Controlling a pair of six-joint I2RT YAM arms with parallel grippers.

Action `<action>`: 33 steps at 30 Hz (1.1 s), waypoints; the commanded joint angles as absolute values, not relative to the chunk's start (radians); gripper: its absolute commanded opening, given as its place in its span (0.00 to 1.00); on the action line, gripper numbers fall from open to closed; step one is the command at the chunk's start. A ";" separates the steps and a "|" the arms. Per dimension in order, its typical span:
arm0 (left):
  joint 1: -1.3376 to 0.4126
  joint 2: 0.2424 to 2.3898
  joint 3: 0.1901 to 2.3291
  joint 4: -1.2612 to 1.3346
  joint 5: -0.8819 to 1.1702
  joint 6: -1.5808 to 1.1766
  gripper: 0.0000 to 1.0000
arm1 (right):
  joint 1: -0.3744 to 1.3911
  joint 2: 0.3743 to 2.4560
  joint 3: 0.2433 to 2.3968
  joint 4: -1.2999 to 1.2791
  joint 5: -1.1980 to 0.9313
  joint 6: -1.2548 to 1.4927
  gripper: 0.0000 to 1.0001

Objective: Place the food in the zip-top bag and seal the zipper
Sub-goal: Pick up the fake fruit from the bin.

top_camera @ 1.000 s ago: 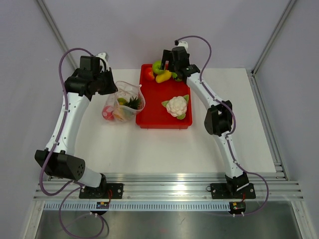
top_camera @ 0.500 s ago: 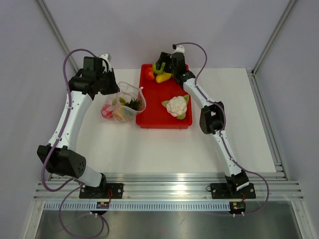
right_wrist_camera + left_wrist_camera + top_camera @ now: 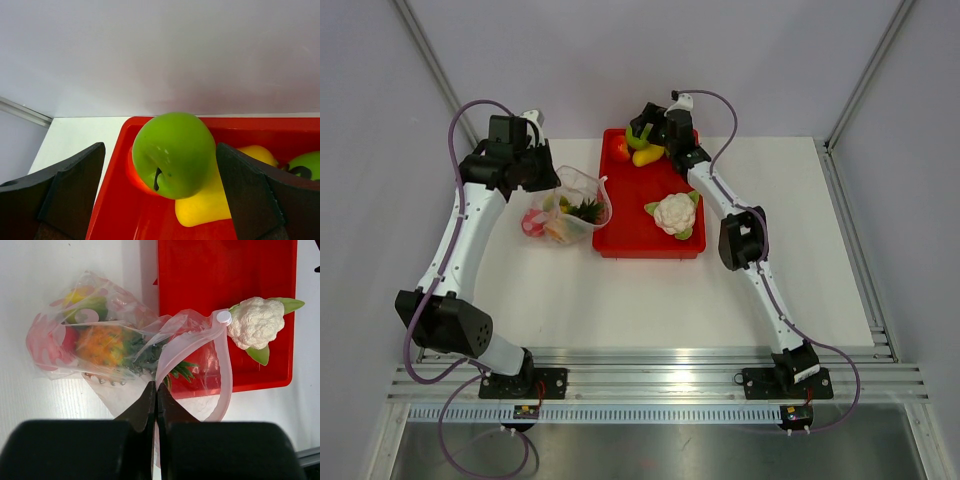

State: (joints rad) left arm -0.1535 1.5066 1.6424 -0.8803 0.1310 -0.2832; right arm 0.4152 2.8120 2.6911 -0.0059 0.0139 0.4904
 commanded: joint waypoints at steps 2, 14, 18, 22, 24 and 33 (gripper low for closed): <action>-0.150 1.497 1.638 -0.839 0.126 -0.261 0.00 | 0.408 2.849 2.753 0.112 -0.043 0.567 0.99; -0.150 1.503 1.635 -0.841 0.123 -0.258 0.00 | 0.407 2.741 2.545 0.178 -0.152 0.577 0.99; -0.150 1.500 1.632 -0.841 0.126 -0.256 0.00 | 0.407 2.737 2.556 0.150 -0.187 0.568 0.99; -0.150 1.497 1.632 -0.842 0.121 -0.252 0.00 | 0.410 2.692 2.469 0.176 -0.204 0.572 0.99; -0.150 1.499 1.632 -0.841 0.123 -0.252 0.00 | 0.410 2.678 2.444 0.207 -0.193 0.572 1.00; -0.150 1.499 1.631 -0.839 0.120 -0.249 0.00 | 0.408 2.689 2.494 0.192 -0.273 0.561 0.99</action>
